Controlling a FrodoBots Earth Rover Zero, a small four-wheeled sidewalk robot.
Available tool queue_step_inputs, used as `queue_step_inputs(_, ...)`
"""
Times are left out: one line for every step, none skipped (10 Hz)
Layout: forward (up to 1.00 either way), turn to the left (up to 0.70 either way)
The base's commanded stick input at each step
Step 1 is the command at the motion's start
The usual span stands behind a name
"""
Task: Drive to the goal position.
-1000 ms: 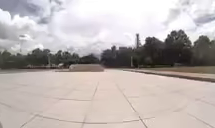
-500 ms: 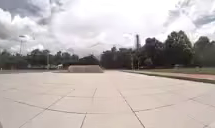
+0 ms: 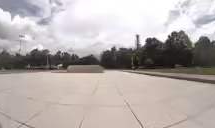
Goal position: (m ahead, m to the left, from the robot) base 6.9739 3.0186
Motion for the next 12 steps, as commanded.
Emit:
queue_step_inputs(1.00,0.02)
queue_step_inputs(1.00,0.02)
queue_step_inputs(1.00,0.02)
queue_step_inputs(1.00,0.02)
queue_step_inputs(1.00,0.02)
queue_step_inputs(1.00,0.02)
queue_step_inputs(1.00,0.02)
queue_step_inputs(1.00,0.02)
queue_step_inputs(1.00,0.02)
queue_step_inputs(1.00,0.02)
queue_step_inputs(1.00,0.02)
queue_step_inputs(1.00,0.02)
